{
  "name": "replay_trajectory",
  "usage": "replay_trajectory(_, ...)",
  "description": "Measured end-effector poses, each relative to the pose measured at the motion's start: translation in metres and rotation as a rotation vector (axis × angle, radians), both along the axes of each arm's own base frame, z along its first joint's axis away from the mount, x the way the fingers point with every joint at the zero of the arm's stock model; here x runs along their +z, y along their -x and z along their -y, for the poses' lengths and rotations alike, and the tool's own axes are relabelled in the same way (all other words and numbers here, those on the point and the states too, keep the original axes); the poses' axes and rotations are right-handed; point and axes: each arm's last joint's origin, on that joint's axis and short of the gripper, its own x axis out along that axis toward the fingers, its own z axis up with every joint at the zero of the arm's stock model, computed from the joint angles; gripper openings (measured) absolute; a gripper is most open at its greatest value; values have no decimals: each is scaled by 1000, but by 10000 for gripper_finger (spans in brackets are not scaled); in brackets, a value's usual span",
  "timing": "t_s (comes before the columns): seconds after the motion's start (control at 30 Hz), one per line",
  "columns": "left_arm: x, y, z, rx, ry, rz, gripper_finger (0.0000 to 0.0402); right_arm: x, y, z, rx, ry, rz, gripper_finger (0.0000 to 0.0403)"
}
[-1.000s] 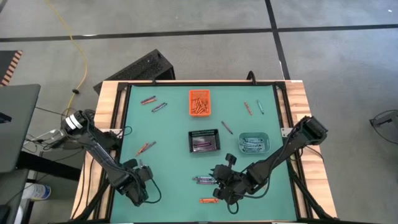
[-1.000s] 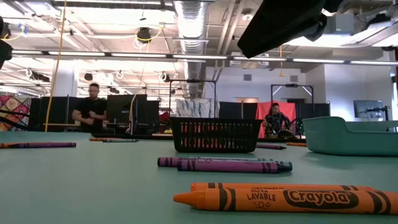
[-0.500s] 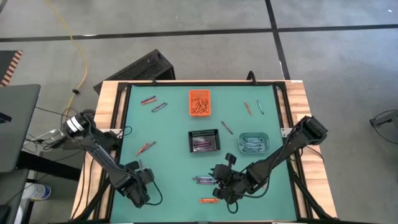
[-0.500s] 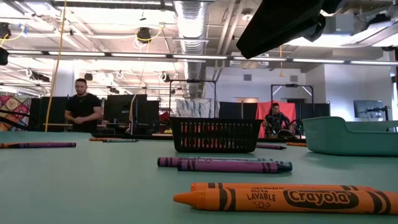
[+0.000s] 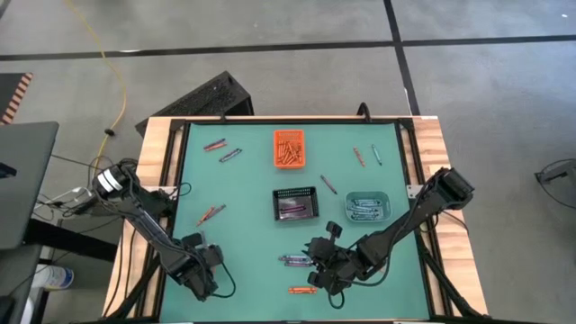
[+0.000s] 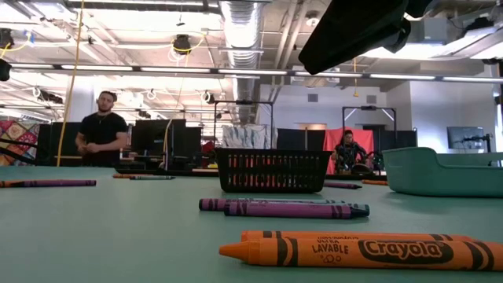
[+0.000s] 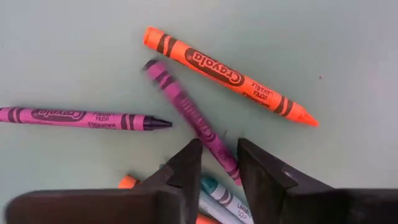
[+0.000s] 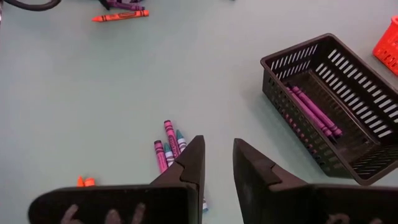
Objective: Sort crayons
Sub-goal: Put the violet crayon into the black bin
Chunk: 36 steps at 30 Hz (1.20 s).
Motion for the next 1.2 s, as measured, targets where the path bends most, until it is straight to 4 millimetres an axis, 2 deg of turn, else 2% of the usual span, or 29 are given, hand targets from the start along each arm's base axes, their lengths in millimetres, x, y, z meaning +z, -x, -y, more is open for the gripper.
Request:
replay_trajectory(0.23, 1, -1, -1, 2, 0, 4, 29, 0, 0, 0, 0, 0, 0, 77)
replay_trajectory(0.37, 2, -2, -2, -3, -7, 6, 10, 0, 0, 0, 0, 0, -1, 77)
replay_trajectory(0.67, 2, -3, -3, -28, -16, 24, 6, 0, 0, 0, 0, 0, -1, 77)
replay_trajectory(0.87, 0, -10, 1, -73, 45, 116, 5, 0, 0, 0, 1, -1, 0, 77)
replay_trajectory(1.2, -2, -12, 0, -137, 46, 109, 5, 0, 0, -1, 2, -1, 0, 77)
